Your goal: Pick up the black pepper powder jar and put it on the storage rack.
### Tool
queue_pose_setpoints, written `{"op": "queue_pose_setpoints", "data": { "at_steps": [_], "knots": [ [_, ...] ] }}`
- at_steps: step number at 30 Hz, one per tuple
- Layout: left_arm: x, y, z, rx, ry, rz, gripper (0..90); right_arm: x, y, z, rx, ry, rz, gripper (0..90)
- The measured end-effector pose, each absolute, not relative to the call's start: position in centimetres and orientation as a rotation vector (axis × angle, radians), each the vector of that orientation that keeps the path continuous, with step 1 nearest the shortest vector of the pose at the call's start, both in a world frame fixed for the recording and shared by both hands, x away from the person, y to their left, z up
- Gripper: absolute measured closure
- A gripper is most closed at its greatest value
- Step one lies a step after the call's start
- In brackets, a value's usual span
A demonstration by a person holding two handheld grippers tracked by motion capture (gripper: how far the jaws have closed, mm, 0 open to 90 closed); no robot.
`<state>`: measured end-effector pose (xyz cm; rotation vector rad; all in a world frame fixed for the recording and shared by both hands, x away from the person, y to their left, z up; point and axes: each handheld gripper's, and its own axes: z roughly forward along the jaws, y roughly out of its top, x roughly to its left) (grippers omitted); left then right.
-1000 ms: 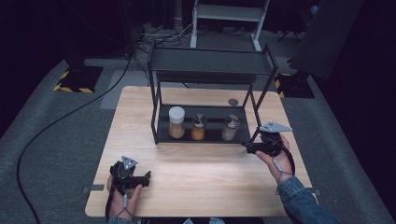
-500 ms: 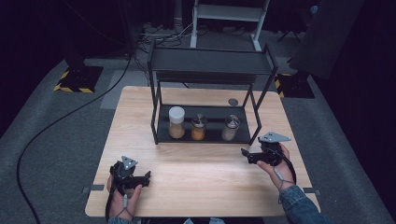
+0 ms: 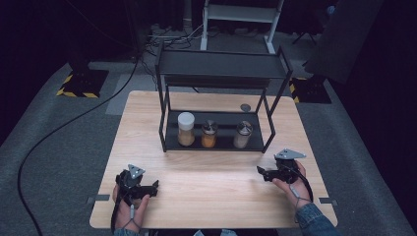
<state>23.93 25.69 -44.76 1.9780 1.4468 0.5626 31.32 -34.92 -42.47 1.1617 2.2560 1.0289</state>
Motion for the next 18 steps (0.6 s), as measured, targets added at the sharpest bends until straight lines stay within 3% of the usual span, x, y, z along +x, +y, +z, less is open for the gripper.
{"op": "queue_pose_setpoints", "data": {
  "at_steps": [18],
  "knots": [
    [23.9,25.7,-44.8,1.978,1.447,0.562,2.0,30.6,-35.8,-44.3,1.209,2.273,0.969,6.4]
  ]
}}
